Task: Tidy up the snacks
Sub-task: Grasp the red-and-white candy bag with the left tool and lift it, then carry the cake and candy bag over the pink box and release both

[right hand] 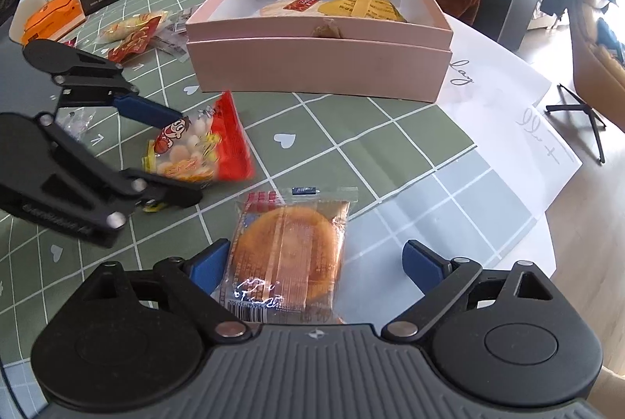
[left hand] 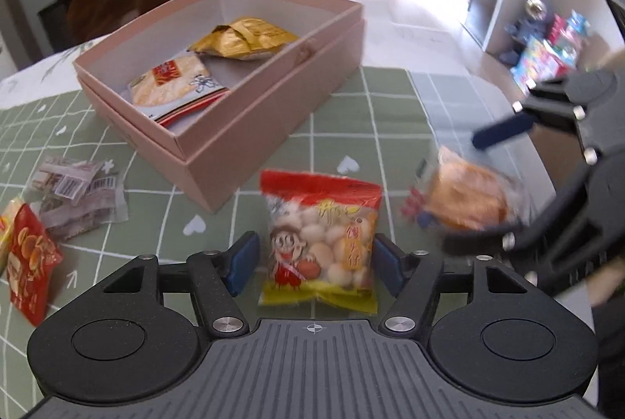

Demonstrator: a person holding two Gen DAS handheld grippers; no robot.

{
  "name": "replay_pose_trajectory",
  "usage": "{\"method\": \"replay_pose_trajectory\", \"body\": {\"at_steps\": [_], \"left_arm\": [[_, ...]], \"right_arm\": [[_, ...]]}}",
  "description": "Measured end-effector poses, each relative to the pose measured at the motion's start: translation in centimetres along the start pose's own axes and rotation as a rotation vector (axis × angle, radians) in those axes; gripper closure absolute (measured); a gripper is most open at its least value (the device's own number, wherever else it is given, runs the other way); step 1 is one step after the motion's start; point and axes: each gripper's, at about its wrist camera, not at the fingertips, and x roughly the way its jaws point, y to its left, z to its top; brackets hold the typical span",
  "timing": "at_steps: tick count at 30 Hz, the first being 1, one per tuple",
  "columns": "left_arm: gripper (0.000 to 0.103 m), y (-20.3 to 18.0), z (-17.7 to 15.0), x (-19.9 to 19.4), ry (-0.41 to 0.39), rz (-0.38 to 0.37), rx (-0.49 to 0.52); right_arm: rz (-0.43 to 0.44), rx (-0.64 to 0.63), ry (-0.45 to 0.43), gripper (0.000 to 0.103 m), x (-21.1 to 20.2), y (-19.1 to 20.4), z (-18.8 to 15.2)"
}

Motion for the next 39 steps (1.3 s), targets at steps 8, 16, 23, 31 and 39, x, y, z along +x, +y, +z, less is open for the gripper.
{"method": "replay_pose_trajectory", "body": {"at_steps": [8,16,23,31,39], "left_arm": [[0.049,0.6,-1.6,-2.2,-0.025,-0.023,-0.229],[0.051,5.7,5.0,-8.9,-0.305,-0.001,-0.454],[0.05,10.0,10.3,-1.9,-0.27,0.018,-0.58],[0.05,11.3,4.1,-4.5,-0.351,0.009,-0.72],[0.05,13.1,-5.1,-9.6,-0.312,0.147,-0.892]], "right_arm": [[0.009,-0.014,0.013,0.047,-0.5,0.8,0.8],[0.11,0.045,-0.17,0.047,-5.7,-1.8,8.3],[0.079,0.095,-0.256,0.046,-1.5,-5.5,19.7],[0.05,0.143,-0.161,0.04,2.9,-5.6,21.6],[0.132,-0.016,-0.137,0.032,3.1,4.0,24.9]]}}
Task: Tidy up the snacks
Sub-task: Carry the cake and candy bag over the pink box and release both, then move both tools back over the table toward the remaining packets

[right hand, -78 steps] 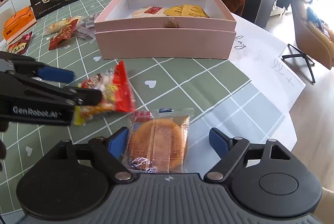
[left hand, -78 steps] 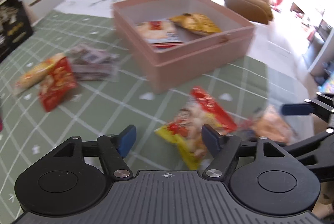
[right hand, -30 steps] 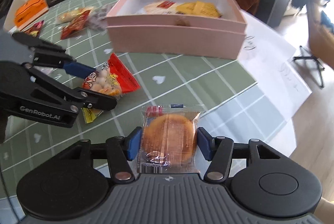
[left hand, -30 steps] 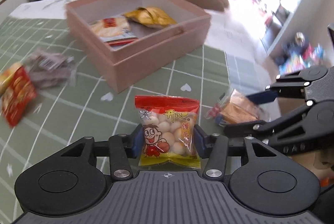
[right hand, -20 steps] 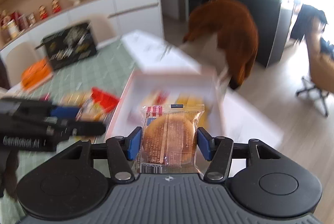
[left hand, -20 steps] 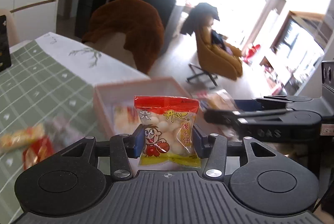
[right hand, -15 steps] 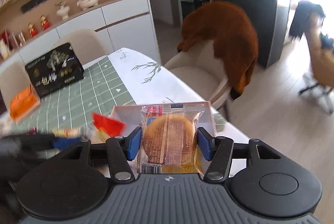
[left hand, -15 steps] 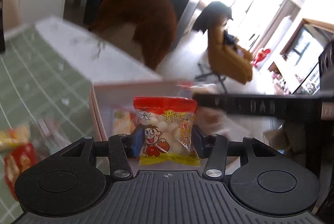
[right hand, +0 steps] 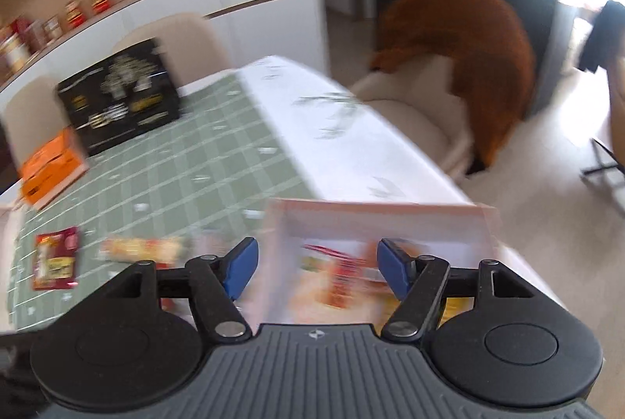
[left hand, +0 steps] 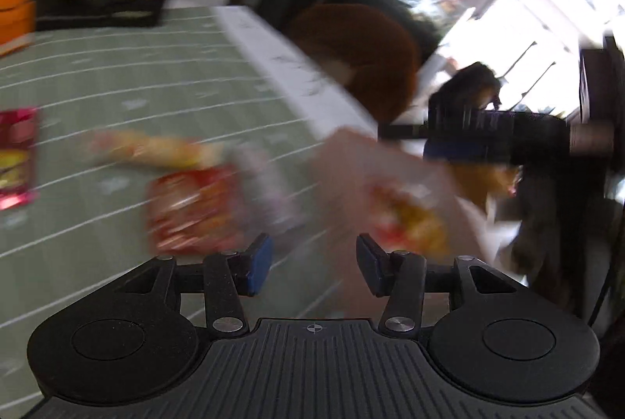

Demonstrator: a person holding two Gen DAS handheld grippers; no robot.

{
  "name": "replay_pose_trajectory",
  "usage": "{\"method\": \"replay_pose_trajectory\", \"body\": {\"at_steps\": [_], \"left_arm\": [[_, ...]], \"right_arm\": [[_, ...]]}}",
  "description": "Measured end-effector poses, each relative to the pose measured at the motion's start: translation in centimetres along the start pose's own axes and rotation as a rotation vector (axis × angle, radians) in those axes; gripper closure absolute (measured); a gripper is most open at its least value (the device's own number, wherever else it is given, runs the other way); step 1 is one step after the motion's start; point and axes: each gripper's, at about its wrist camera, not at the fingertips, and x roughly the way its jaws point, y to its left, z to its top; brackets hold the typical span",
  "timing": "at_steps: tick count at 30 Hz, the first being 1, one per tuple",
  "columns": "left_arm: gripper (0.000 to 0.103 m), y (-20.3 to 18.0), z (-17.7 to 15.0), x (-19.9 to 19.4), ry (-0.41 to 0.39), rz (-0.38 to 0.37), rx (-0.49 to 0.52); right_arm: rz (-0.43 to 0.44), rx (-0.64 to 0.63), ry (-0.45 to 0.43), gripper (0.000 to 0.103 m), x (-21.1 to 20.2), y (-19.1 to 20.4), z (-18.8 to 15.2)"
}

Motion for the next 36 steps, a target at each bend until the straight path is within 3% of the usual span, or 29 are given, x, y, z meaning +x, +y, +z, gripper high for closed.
{"method": "replay_pose_trajectory", "body": {"at_steps": [6,10,13,14,17,23,31,36], "left_arm": [[0.05,6.3,-4.6,-3.8,0.092,0.14,-0.147],[0.05,6.9,-6.2,-5.1,0.12,0.165,-0.143],[0.05,6.9,-6.4,-5.2,0.141,0.149,-0.12],[0.05,6.9,-6.4,-5.0,0.145,0.144,-0.117],[0.05,6.7,-6.8,-5.1,0.151,0.125,-0.102],[0.05,5.2,-7.3,-4.3,0.176,0.11,-0.019],[0.05,3.0,-8.6,-4.1,0.188,0.141,0.095],[0.05,1.8,-9.5,-4.4,0.208,0.133,0.16]], "right_arm": [[0.178,-0.038,0.176,0.027,6.3,8.0,0.4],[0.168,-0.047,0.259,0.027,10.9,12.2,-1.1],[0.095,-0.141,0.261,0.026,12.7,15.3,-2.5],[0.059,-0.185,0.24,0.027,12.6,16.1,-2.9],[0.011,-0.287,0.213,0.043,11.2,17.6,-4.3],[0.081,-0.243,0.243,0.063,6.9,16.2,-7.5],[0.094,-0.133,0.273,0.065,1.6,13.2,-12.7],[0.031,-0.119,0.254,0.067,-1.0,12.0,-15.1]]}}
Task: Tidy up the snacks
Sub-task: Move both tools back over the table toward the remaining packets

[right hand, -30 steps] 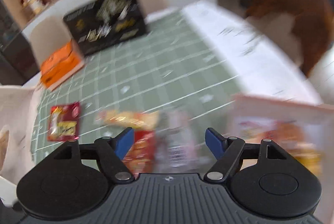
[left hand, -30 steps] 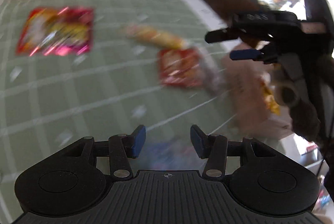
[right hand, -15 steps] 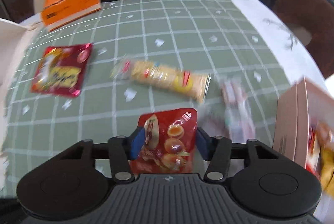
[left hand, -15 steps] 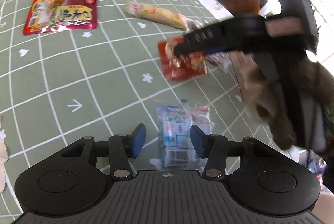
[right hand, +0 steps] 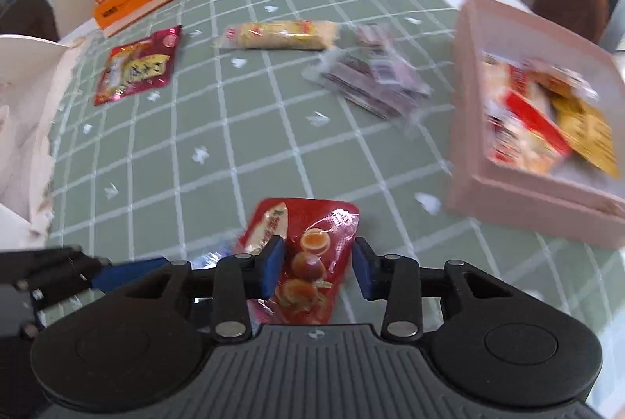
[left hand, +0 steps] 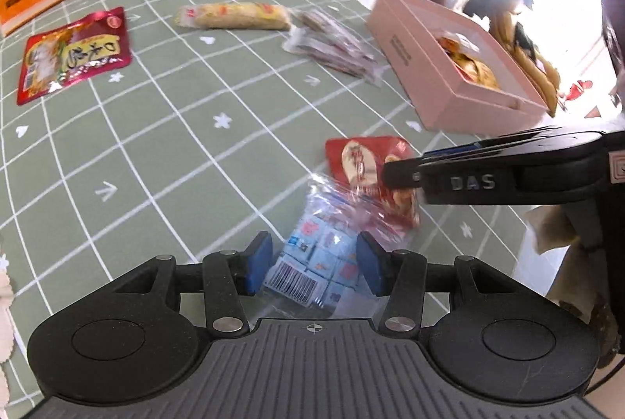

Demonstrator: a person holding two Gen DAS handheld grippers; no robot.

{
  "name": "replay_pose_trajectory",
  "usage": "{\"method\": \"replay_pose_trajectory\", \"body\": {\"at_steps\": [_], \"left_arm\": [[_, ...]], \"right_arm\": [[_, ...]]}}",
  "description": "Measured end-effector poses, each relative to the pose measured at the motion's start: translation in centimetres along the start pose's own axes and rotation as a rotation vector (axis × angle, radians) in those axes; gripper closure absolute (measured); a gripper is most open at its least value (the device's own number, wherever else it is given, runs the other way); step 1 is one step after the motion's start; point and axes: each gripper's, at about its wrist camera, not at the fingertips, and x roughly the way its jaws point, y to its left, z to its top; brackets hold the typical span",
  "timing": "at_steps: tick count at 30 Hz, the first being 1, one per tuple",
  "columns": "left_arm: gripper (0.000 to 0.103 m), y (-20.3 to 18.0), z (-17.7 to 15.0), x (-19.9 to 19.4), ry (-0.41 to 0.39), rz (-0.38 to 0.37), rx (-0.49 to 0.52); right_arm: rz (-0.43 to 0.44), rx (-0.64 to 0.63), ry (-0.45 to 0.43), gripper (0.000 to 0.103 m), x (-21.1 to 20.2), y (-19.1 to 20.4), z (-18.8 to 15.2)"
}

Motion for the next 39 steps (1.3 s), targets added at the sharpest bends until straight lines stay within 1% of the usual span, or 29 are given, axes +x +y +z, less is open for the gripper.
{"method": "replay_pose_trajectory", "body": {"at_steps": [2,4,6,8,10,12,14,17,20,23,24,26,28,29,33,37,39], "left_arm": [[0.05,-0.2,-0.5,-0.1,0.003,-0.004,0.009],[0.05,-0.1,-0.8,-0.3,0.003,-0.018,-0.003],[0.05,0.2,-1.2,-0.6,0.005,-0.039,-0.025],[0.05,0.5,-1.6,-1.0,0.009,-0.061,-0.039],[0.05,1.0,-2.0,-1.2,0.013,-0.083,-0.048],[0.05,1.3,-2.5,-1.4,0.011,-0.106,-0.053],[0.05,1.4,-2.8,-1.6,0.012,-0.125,-0.049],[0.05,1.1,-3.2,-1.7,0.017,-0.149,-0.024],[0.05,0.7,-3.7,-1.9,0.016,-0.156,-0.004],[0.05,0.8,-3.8,-1.9,0.027,-0.169,-0.029],[0.053,0.8,-3.8,-1.9,0.036,-0.179,-0.04],[0.053,0.9,-3.9,-2.0,0.056,-0.197,-0.058],[0.054,1.1,-4.0,-2.1,0.067,-0.209,-0.076],[0.054,1.1,-4.1,-2.1,0.071,-0.213,-0.082],[0.054,0.8,-4.6,-2.4,0.071,-0.203,-0.092],[0.054,0.4,-4.6,-2.3,0.068,-0.201,-0.093],[0.055,0.4,-4.5,-2.3,0.066,-0.204,-0.101]], "right_arm": [[-0.028,0.004,-0.019,0.067,-0.6,-0.7,-0.9],[-0.085,0.008,-0.028,0.067,-1.1,-1.6,-1.9],[-0.151,0.019,-0.024,0.067,-1.2,-2.7,-3.0],[-0.182,0.055,-0.009,0.067,-1.3,-3.8,-4.0],[-0.178,0.106,-0.001,0.066,-1.8,-4.8,-4.9],[-0.155,0.148,-0.007,0.055,-2.8,-5.2,-5.8],[-0.126,0.167,-0.019,0.051,-3.7,-4.9,-6.8],[-0.107,0.151,-0.004,0.051,-3.8,-3.5,-7.9],[-0.097,0.142,0.009,0.051,-3.8,-2.0,-9.1],[-0.049,0.133,0.009,0.05,-4.0,-0.5,-10.2],[-0.033,0.121,0.008,0.048,-4.2,0.0,-10.6],[-0.019,0.095,0.011,0.045,-4.2,0.9,-11.0],[-0.027,0.072,0.021,0.044,-3.9,1.4,-11.0],[-0.03,0.065,0.018,0.042,-3.8,1.5,-11.0],[-0.036,0.045,-0.001,0.036,-3.5,1.2,-10.4],[-0.082,0.011,-0.02,0.034,-2.6,0.7,-9.6],[-0.095,0.02,-0.036,0.034,-2.4,0.1,-9.3]]}}
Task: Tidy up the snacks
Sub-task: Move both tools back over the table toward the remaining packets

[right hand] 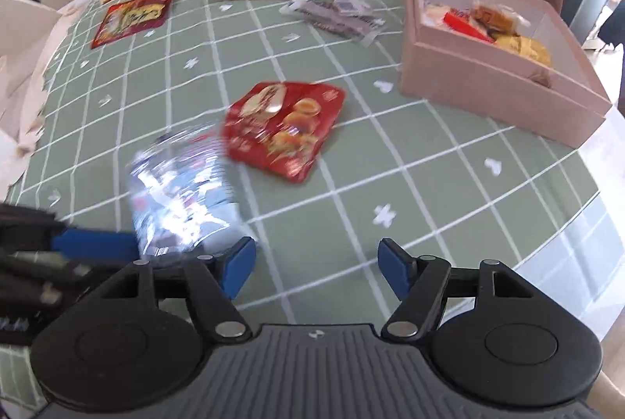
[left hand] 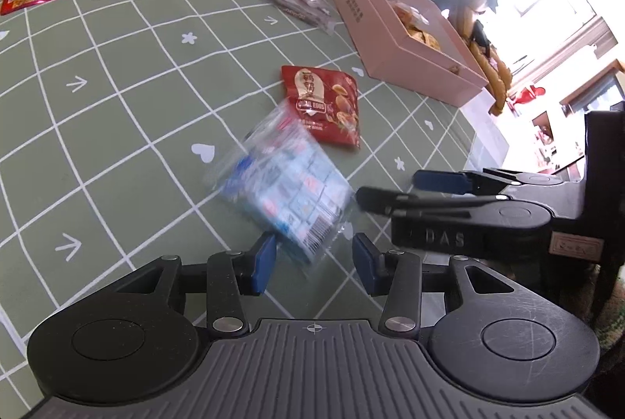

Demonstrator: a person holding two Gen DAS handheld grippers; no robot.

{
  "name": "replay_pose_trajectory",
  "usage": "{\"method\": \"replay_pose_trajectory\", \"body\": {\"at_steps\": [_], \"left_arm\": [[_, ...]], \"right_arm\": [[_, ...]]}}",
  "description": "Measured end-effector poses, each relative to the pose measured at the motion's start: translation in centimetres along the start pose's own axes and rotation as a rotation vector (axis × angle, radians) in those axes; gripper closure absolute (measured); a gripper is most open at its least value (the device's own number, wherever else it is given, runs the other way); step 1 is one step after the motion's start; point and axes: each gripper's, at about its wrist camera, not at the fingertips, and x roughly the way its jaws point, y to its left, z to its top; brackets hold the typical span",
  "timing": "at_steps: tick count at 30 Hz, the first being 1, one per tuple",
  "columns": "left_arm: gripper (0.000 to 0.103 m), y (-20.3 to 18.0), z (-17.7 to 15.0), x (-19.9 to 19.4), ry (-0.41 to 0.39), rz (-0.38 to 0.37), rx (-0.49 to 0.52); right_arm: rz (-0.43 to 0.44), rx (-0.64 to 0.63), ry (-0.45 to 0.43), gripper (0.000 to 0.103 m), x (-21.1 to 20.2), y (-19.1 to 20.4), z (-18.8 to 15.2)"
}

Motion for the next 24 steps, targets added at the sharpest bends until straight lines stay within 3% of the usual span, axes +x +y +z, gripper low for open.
{"method": "replay_pose_trajectory", "body": {"at_steps": [5,12,18,21,24], "left_arm": [[0.055,0.8,1.0,-0.9,-0.047,0.001,-0.029],[0.055,2.5,2.0,-1.0,-0.062,0.001,-0.076],[0.055,2.3,3.5,-1.3,-0.087,0.037,-0.074],[0.055,2.3,3.4,-1.2,-0.051,0.078,-0.076],[0.055,2.5,3.0,-0.7,-0.014,0.066,-0.114]], "right_arm": [[-0.049,0.056,-0.013,0.034,0.0,-1.9,0.0],[-0.001,0.103,-0.018,0.034,-1.9,-3.0,-1.6],[0.034,0.062,-0.042,0.034,-3.2,-1.1,-1.8],[0.063,0.001,-0.104,0.033,-4.5,0.2,-0.8],[0.134,-0.077,-0.09,0.033,-4.3,2.1,0.3]]}}
